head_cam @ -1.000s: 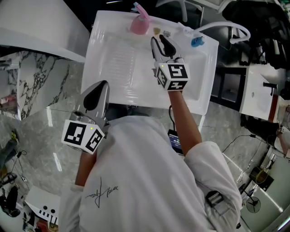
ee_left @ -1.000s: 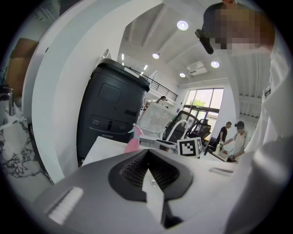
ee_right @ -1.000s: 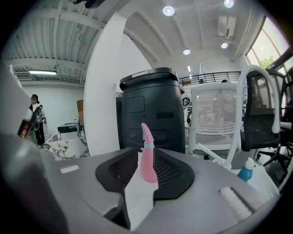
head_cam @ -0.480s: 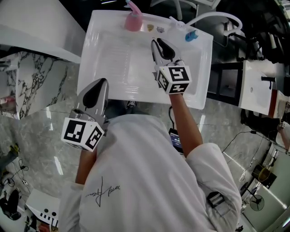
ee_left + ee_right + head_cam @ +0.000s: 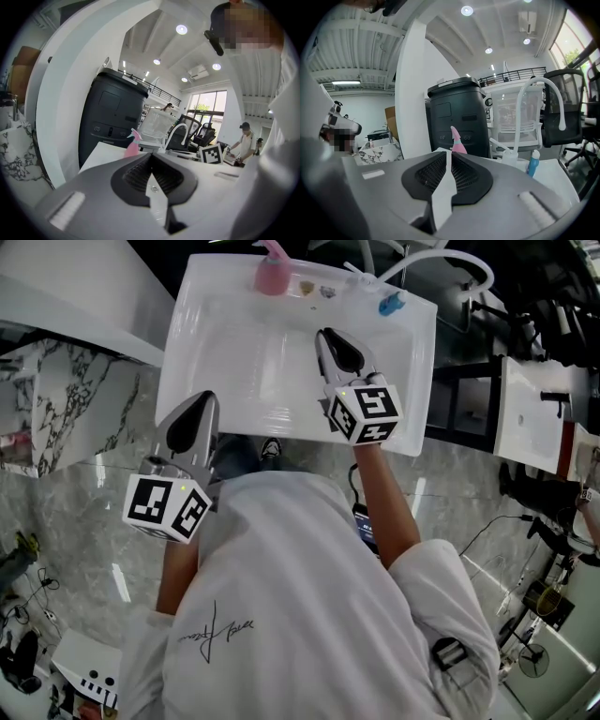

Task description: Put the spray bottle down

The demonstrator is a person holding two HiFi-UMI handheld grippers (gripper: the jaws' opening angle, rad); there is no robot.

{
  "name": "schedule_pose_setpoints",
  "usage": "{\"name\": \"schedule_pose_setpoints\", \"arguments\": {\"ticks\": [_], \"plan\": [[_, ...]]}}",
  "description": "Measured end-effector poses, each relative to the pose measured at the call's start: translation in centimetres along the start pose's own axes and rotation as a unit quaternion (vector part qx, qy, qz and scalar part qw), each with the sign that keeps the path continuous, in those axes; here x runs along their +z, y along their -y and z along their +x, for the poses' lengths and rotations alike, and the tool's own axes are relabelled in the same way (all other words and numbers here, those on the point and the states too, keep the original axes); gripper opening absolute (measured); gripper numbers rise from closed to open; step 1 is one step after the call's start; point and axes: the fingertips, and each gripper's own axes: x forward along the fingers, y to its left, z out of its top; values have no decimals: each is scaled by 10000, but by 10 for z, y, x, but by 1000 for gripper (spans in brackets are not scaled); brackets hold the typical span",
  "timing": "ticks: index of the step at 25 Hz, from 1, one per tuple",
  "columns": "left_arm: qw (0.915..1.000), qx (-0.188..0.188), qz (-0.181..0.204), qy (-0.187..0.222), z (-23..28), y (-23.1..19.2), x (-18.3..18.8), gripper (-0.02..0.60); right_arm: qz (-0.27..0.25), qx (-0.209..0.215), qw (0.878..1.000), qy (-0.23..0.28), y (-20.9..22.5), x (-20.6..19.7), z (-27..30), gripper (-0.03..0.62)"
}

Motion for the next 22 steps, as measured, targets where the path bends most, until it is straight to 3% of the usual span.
{"name": "schedule_pose_setpoints", "arguments": {"ticks": [22], "plan": [[10000, -42, 32, 8, -11, 19, -15, 23, 214, 56, 9996, -147, -12, -11, -67, -5]]}}
